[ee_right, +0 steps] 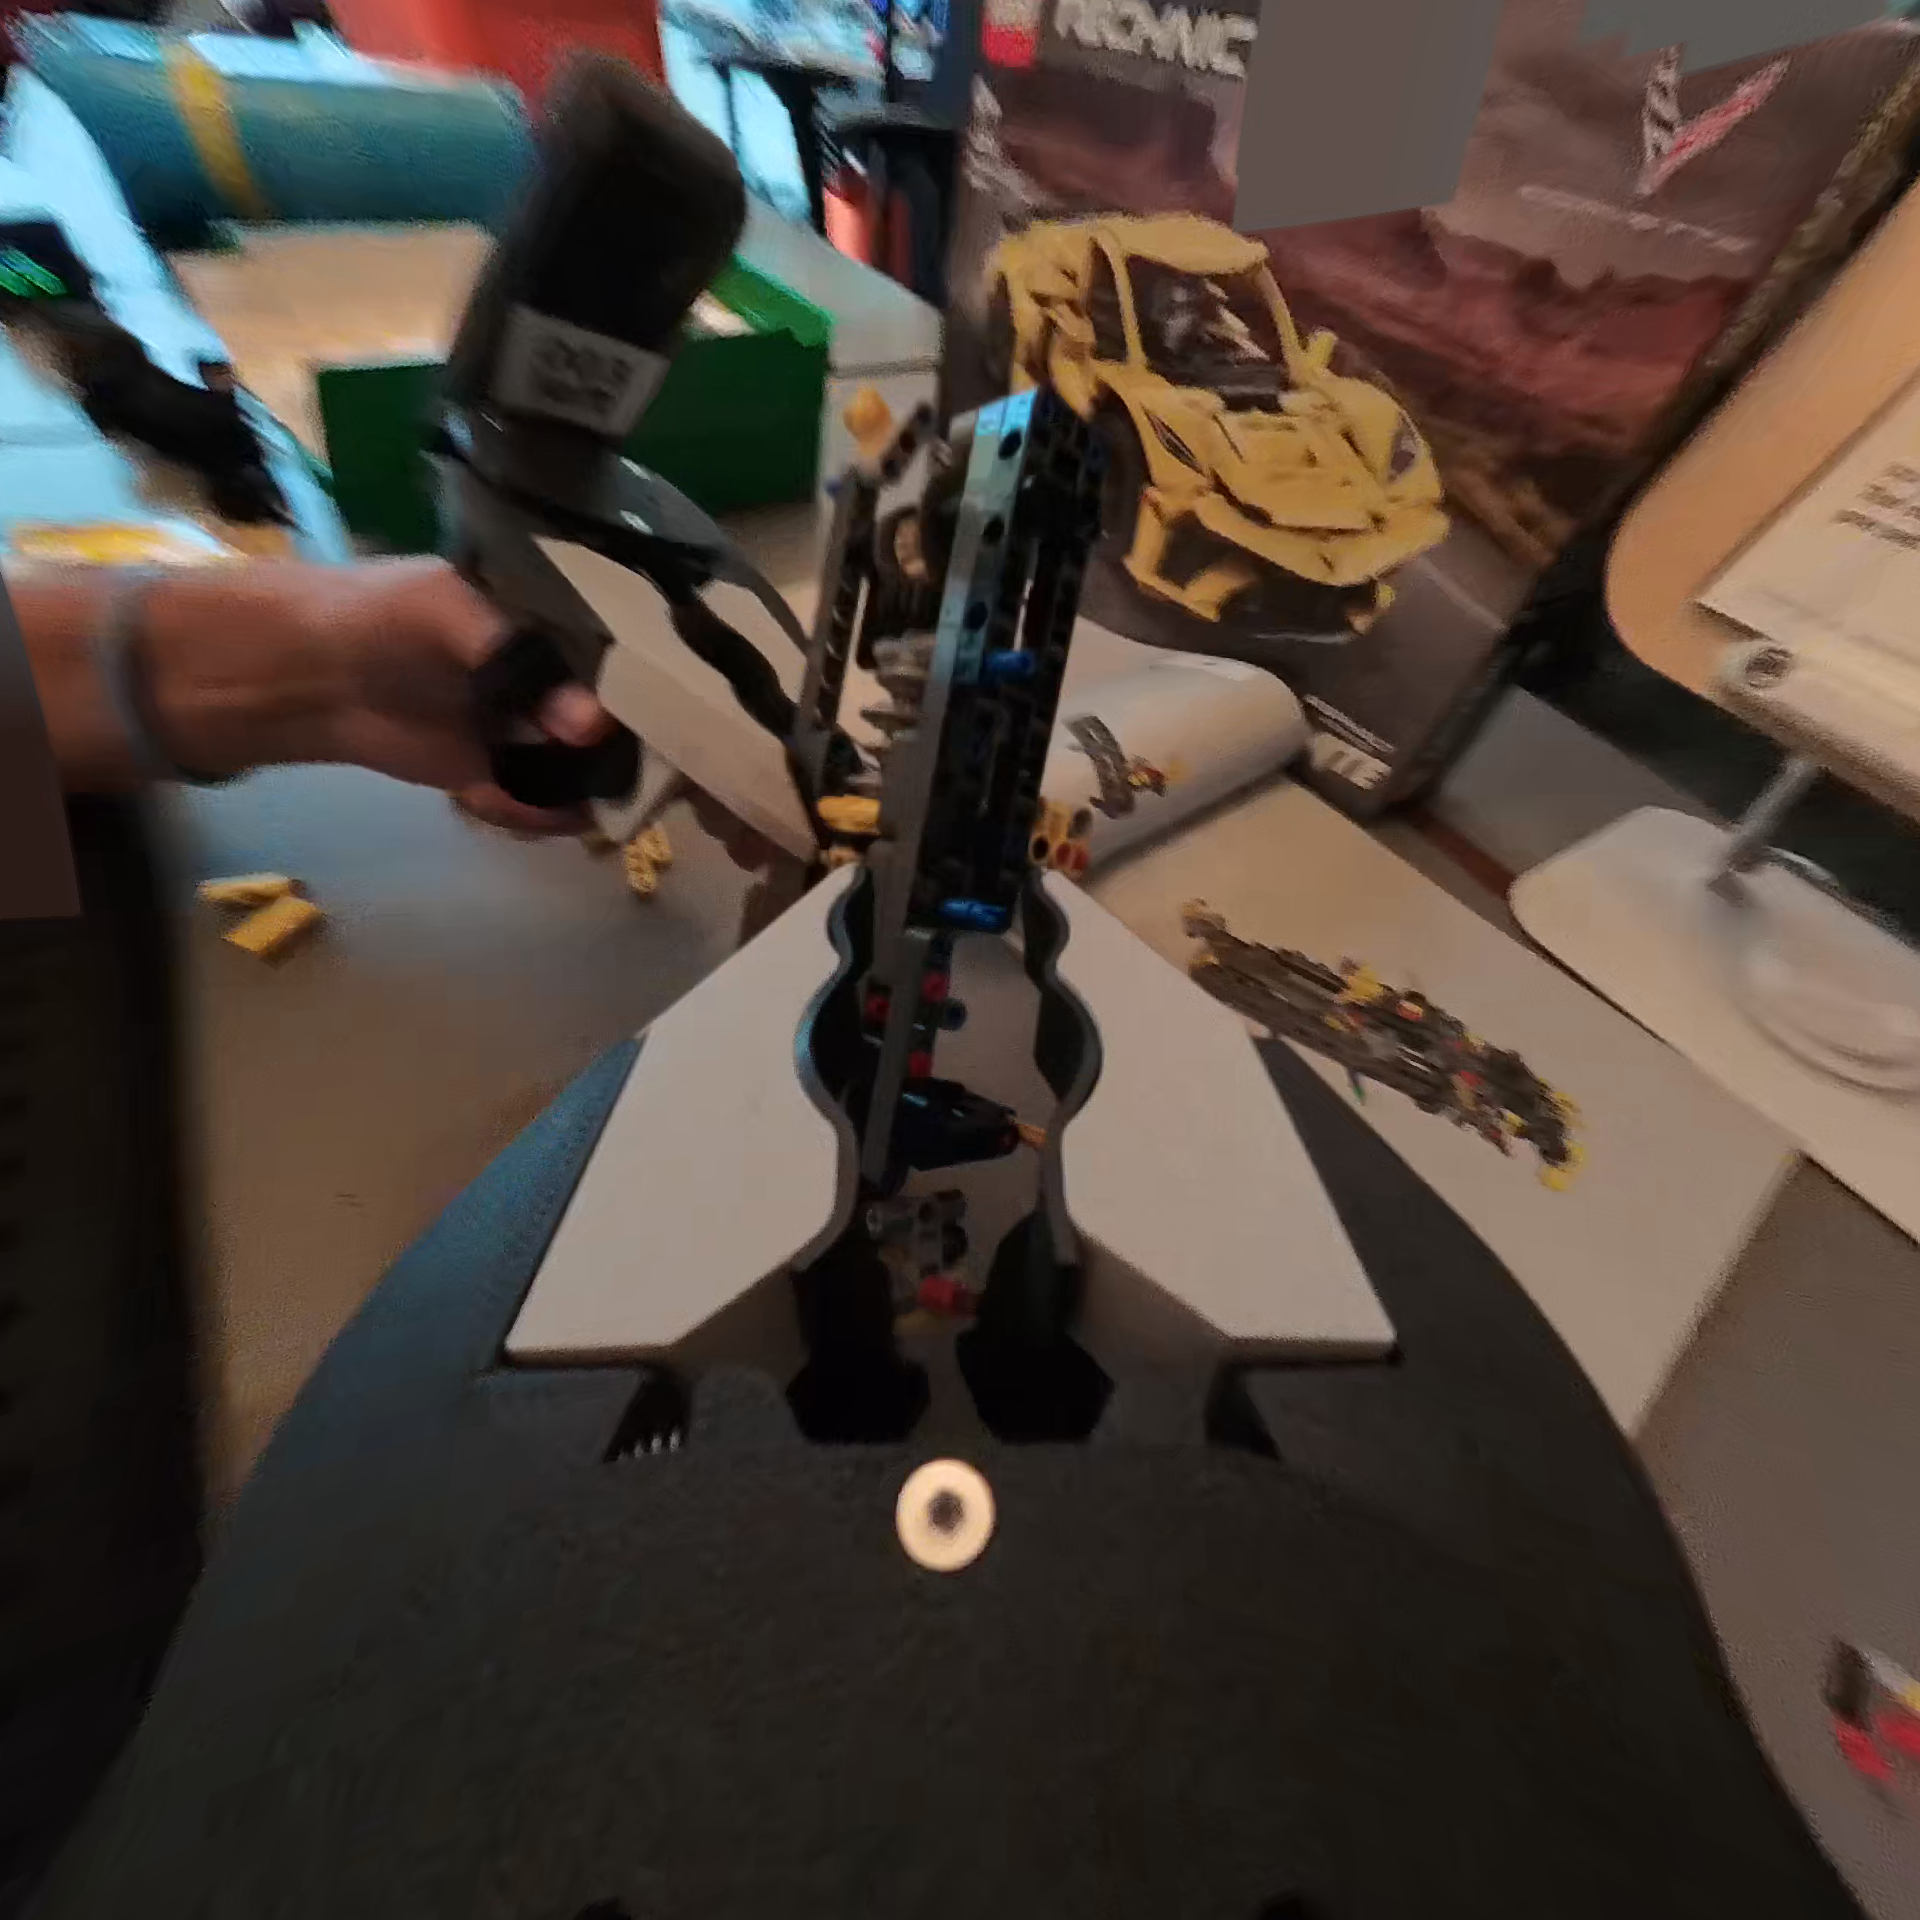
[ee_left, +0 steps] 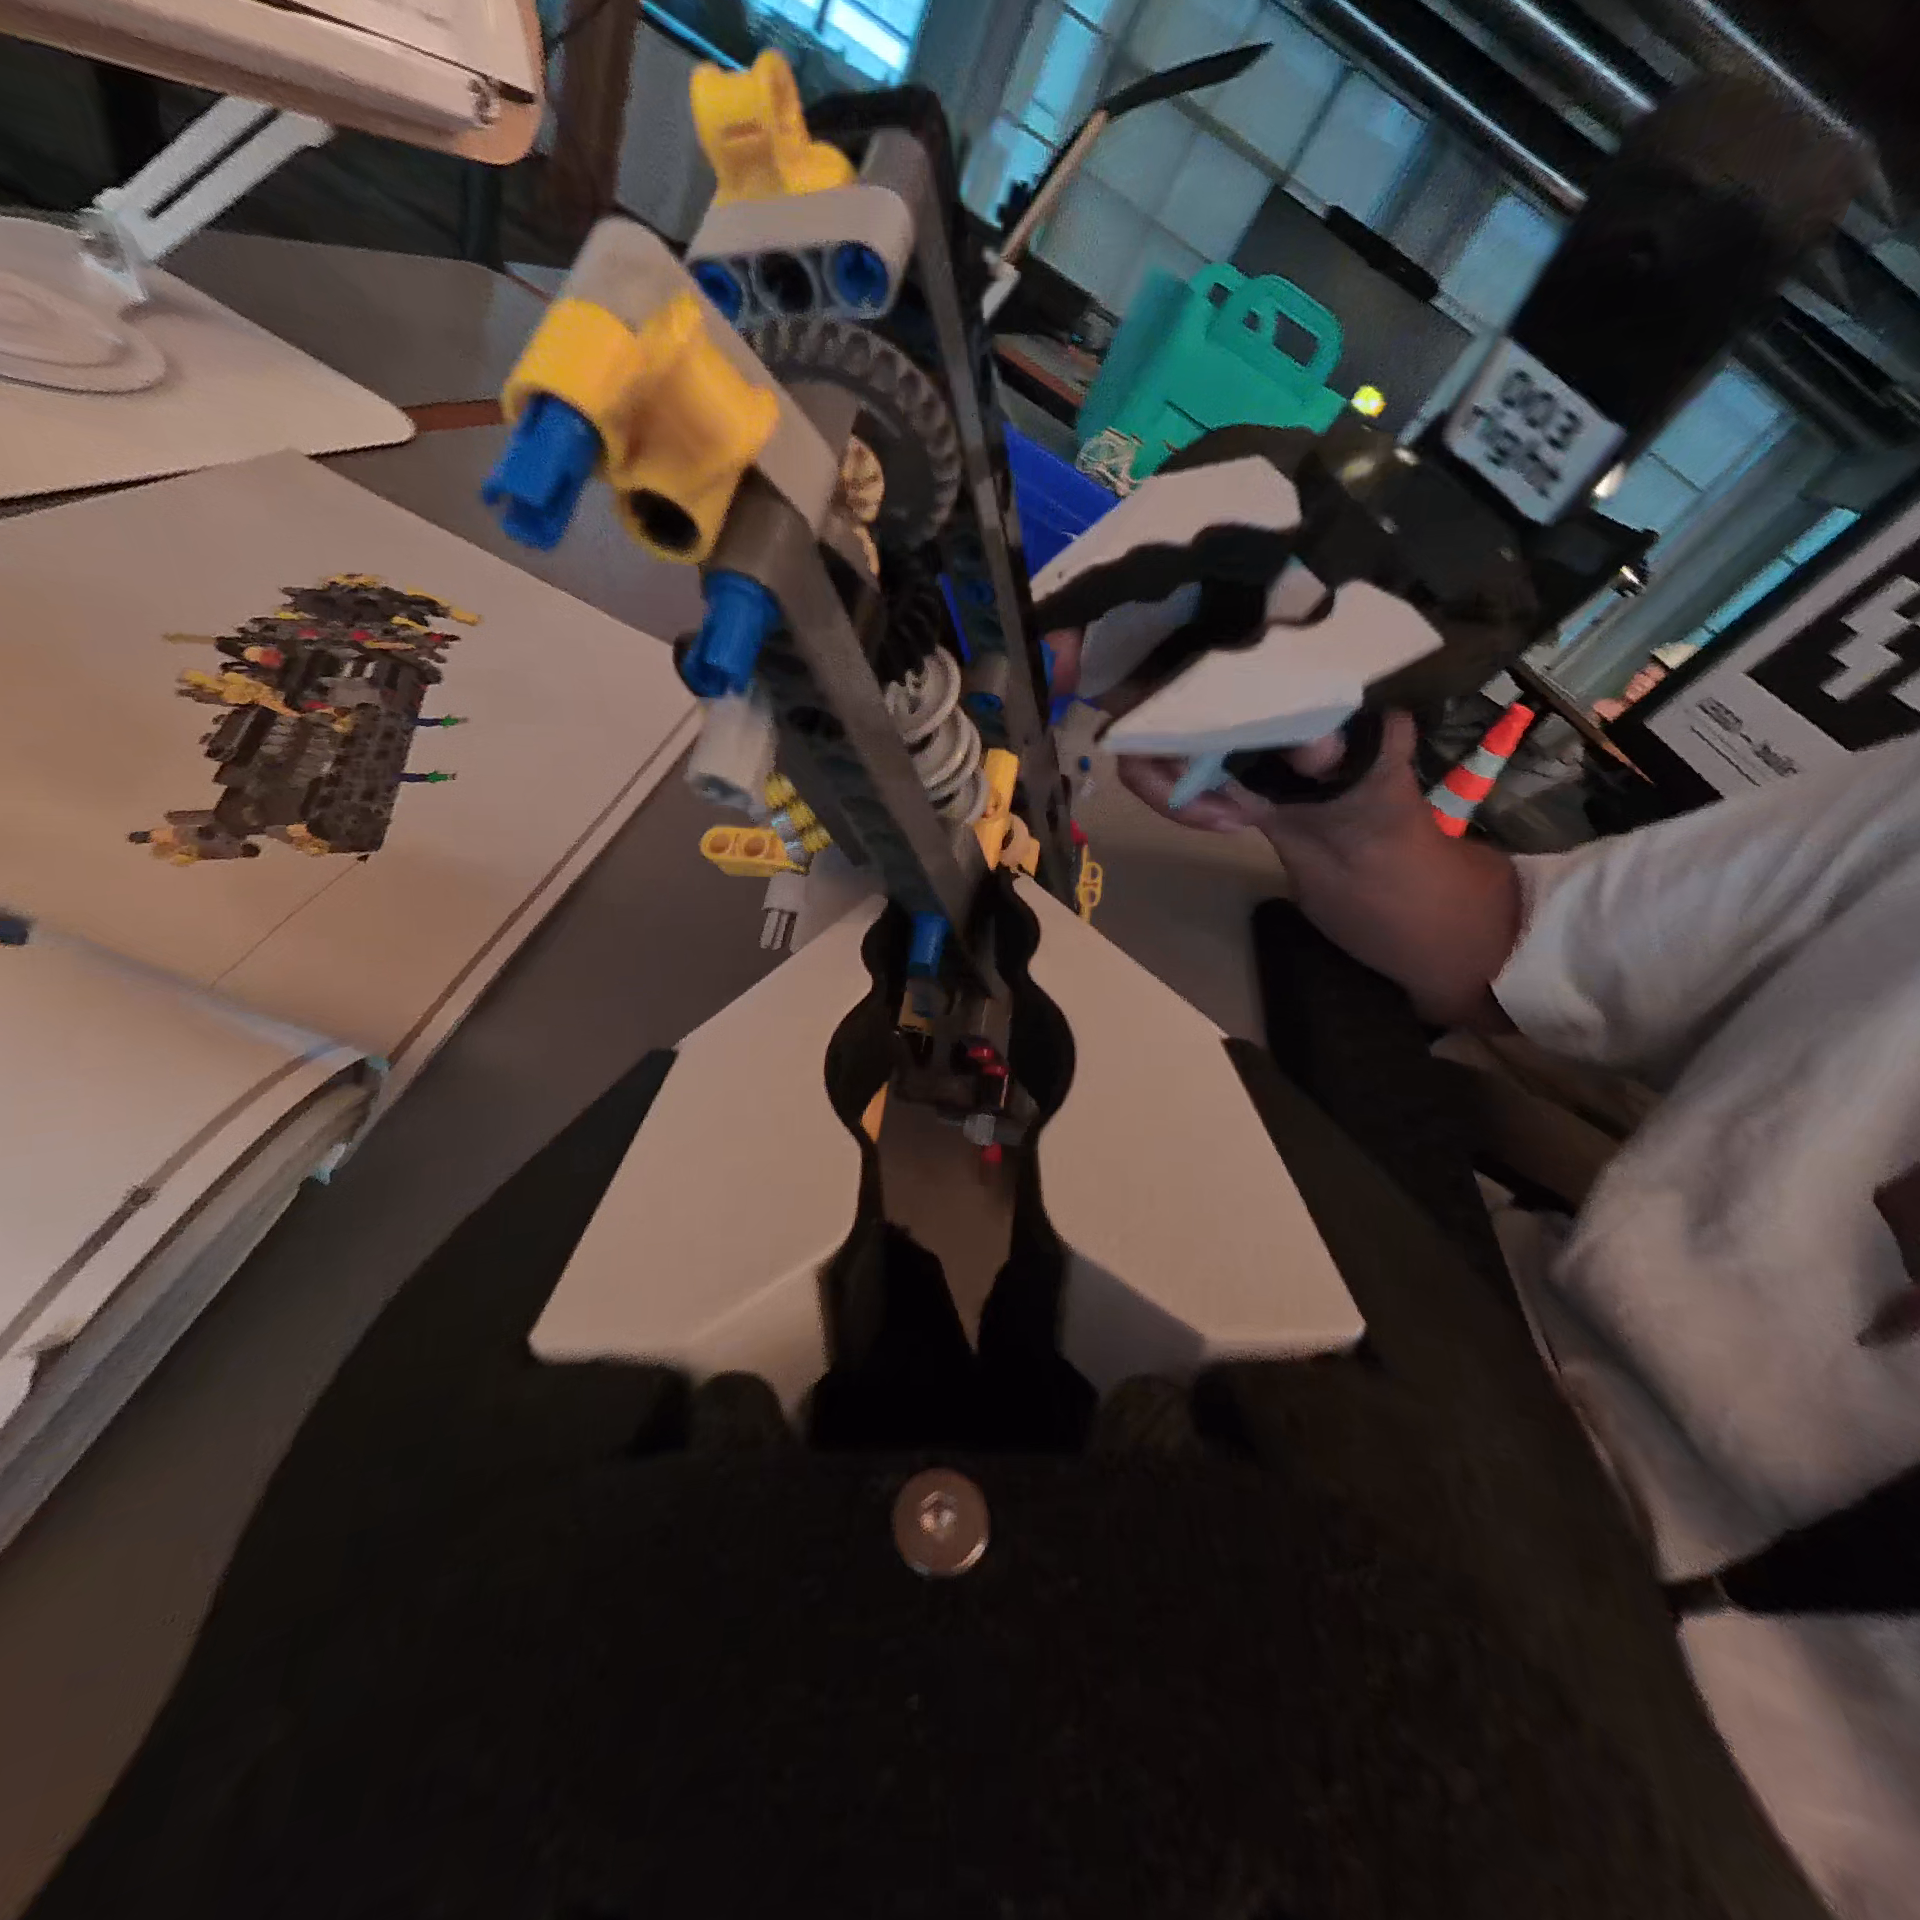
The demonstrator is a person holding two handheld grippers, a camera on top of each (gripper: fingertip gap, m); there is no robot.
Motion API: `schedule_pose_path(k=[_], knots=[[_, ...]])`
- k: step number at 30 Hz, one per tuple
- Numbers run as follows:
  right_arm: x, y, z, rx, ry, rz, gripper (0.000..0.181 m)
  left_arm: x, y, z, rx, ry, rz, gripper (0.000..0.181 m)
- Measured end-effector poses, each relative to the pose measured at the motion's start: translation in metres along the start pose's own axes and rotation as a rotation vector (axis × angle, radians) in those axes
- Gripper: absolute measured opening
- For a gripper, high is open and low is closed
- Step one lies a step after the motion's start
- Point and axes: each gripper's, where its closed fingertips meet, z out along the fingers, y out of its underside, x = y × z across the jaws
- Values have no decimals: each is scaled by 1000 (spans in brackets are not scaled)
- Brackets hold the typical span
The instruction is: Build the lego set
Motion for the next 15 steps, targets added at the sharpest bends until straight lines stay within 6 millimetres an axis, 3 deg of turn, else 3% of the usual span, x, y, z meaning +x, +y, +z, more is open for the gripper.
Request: schedule_pose_path(k=[2, 6, 8, 15], knots=[[0, 7, 4, -71, 67, -54, 42, 0, -2, 2, 14, -40, -23, 17], [10, 18, 9, -149, 210, -91, 50, 3, -3, 4, 48, -131, -42, 17], [8, 21, 12, -155, 214, -74, 41, 1, -1, 4, 55, -184, -55, 18], [11, 23, 14, -162, 254, -135, 42, 4, 2, 8, 60, -217, 7, 18]])
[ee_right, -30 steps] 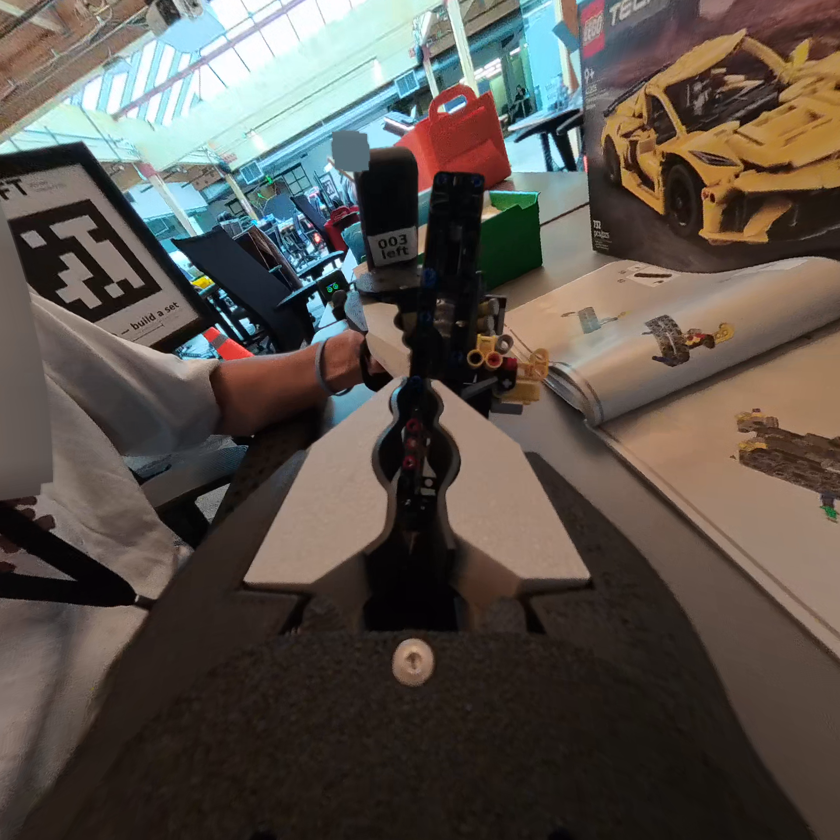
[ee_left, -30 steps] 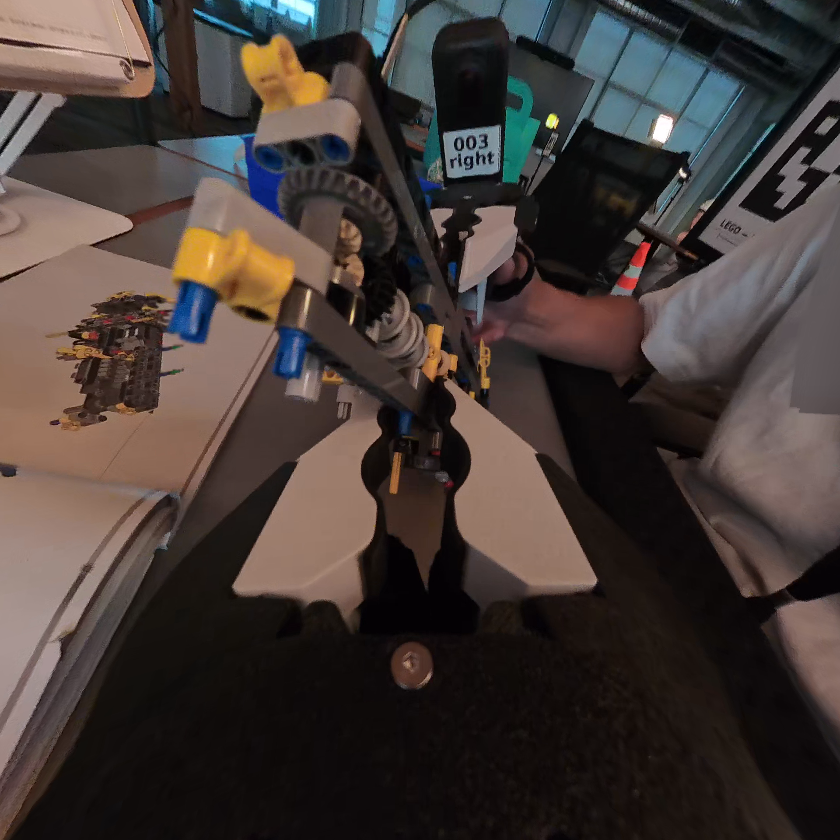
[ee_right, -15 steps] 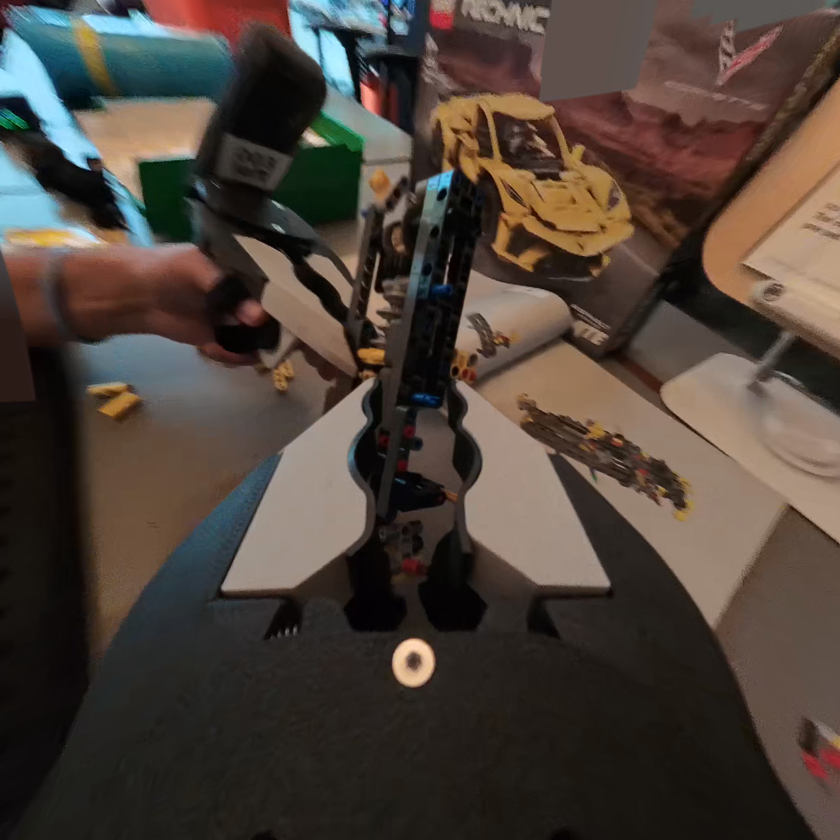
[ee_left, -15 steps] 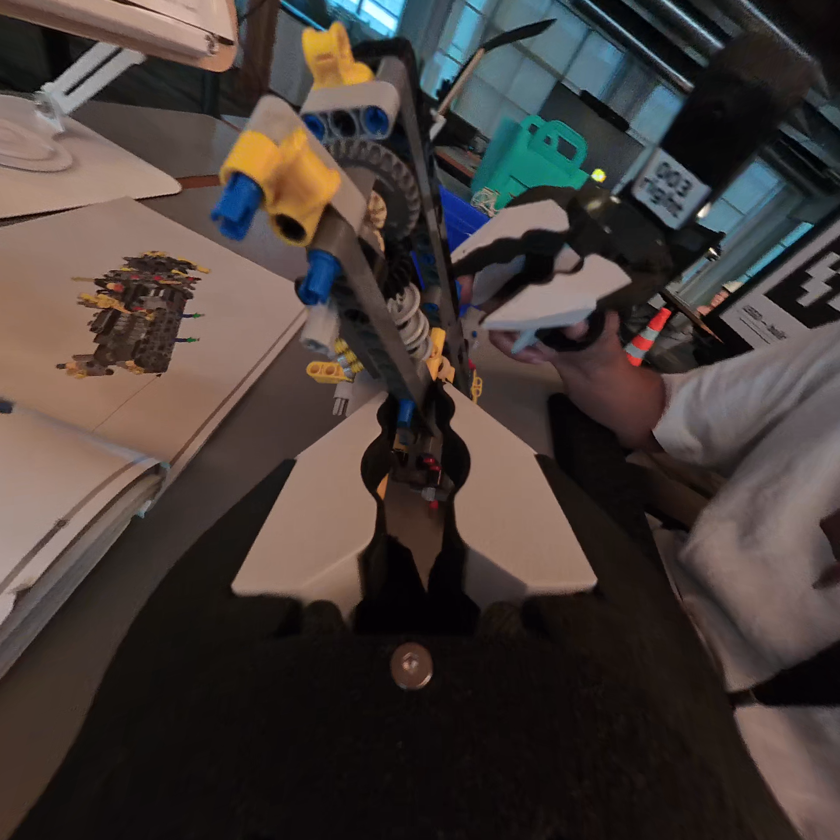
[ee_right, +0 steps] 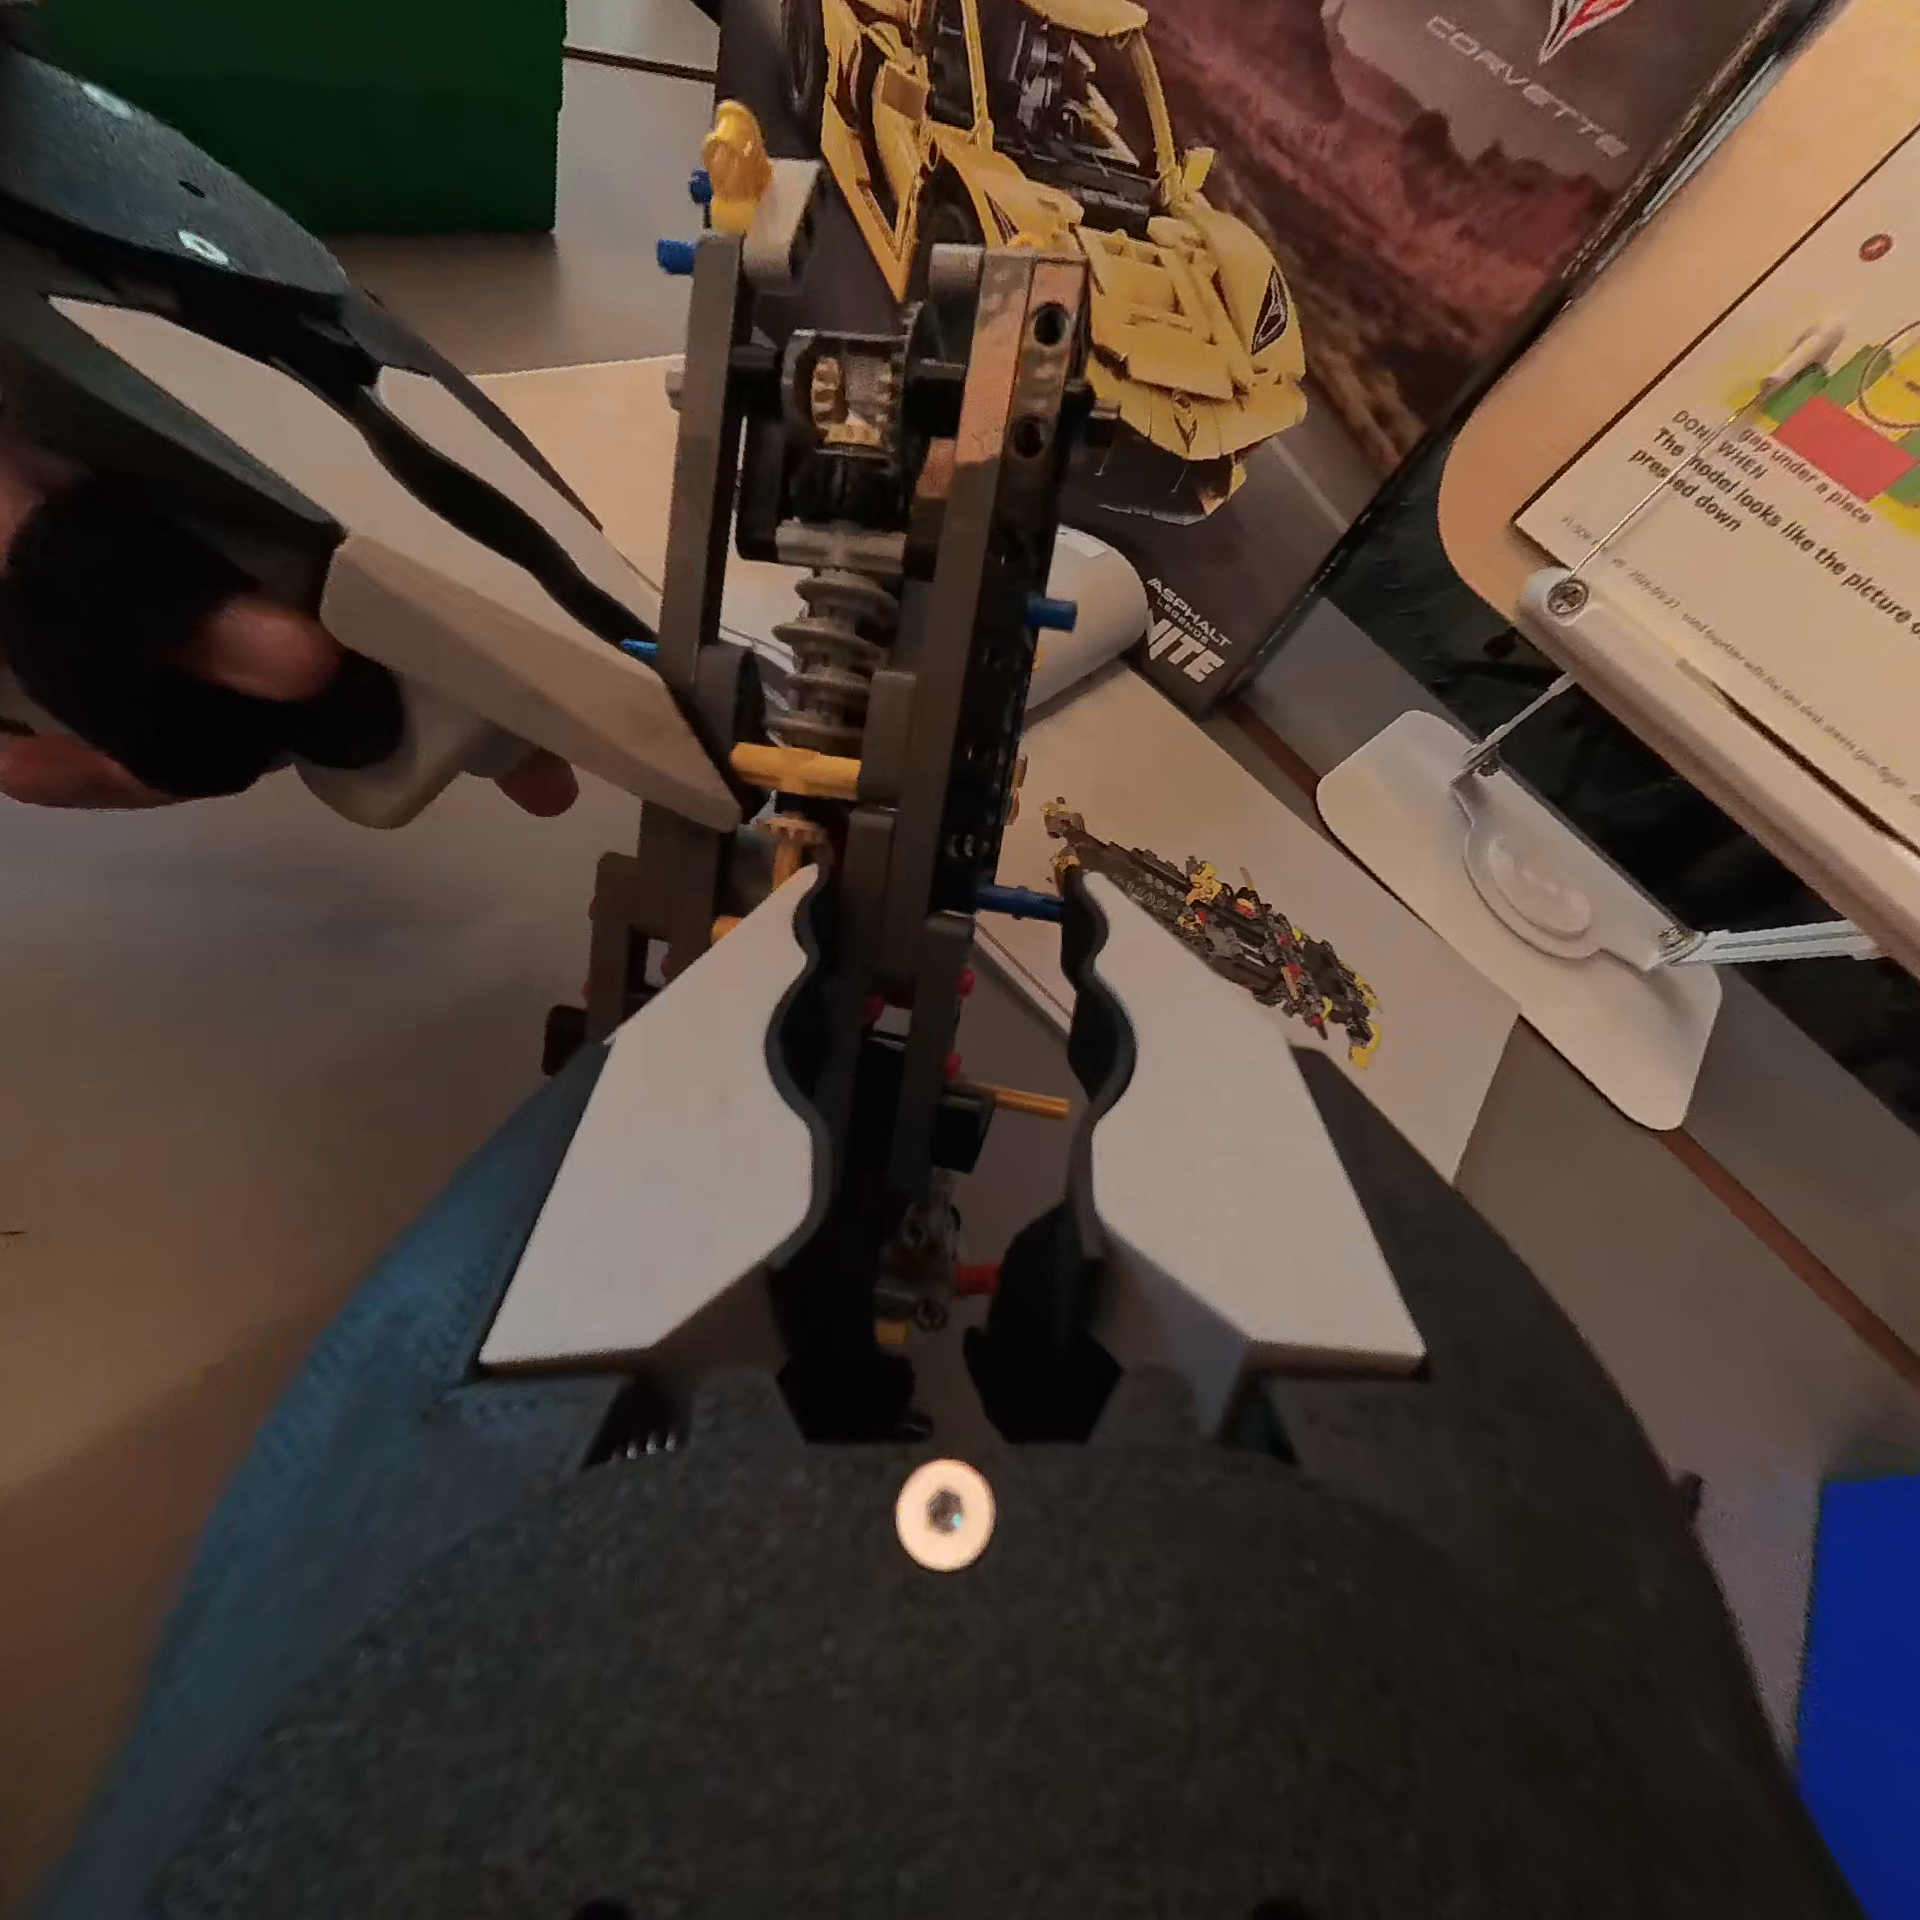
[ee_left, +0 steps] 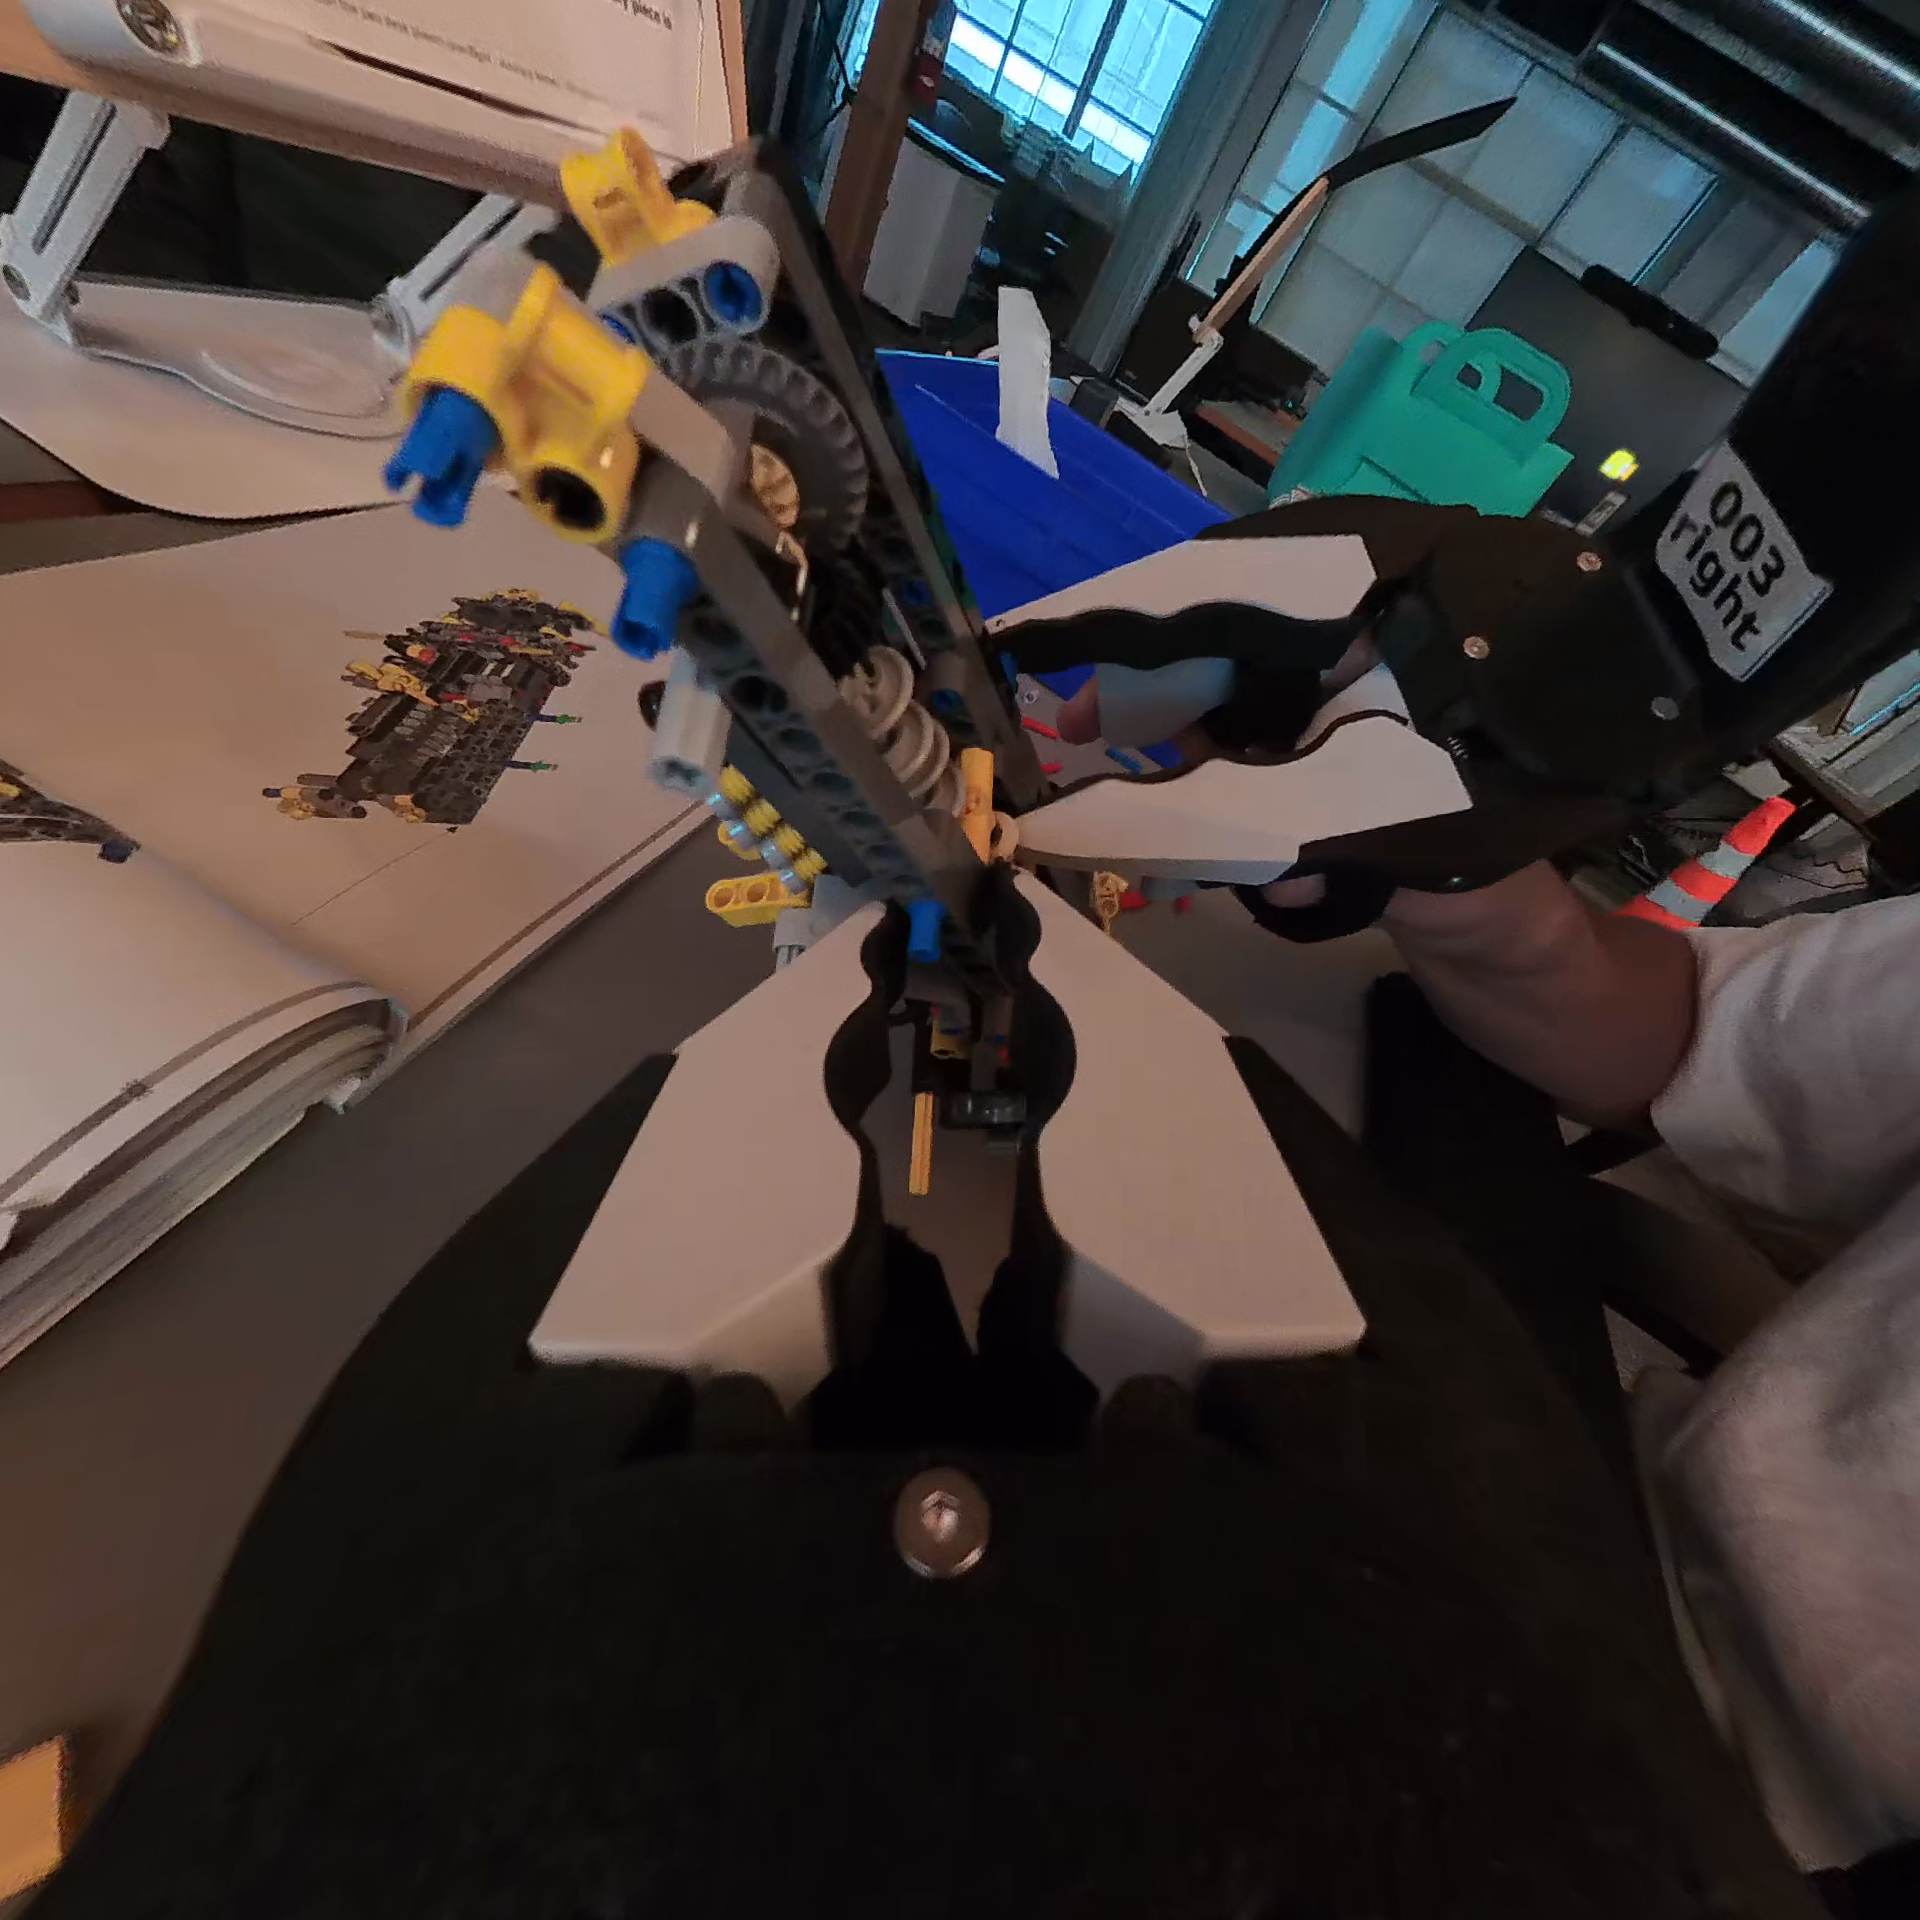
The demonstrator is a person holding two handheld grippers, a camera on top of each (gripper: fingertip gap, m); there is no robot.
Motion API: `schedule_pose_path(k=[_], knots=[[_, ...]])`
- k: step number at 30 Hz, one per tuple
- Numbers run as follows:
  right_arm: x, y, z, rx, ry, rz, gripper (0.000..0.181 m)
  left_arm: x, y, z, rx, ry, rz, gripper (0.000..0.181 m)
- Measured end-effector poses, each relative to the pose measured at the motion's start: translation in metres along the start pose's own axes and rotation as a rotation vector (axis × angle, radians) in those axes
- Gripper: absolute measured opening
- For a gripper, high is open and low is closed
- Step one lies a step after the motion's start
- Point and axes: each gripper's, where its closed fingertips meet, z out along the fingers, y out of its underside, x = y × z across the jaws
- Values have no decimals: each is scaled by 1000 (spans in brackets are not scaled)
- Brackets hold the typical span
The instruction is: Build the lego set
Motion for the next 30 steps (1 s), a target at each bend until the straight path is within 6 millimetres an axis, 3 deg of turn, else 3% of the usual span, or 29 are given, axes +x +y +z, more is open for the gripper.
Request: schedule_pose_path(k=[30], knots=[[0, 2, -5, -33, 38, -179, 40, 7, 5, 6, 16, 9, 86, 15]])
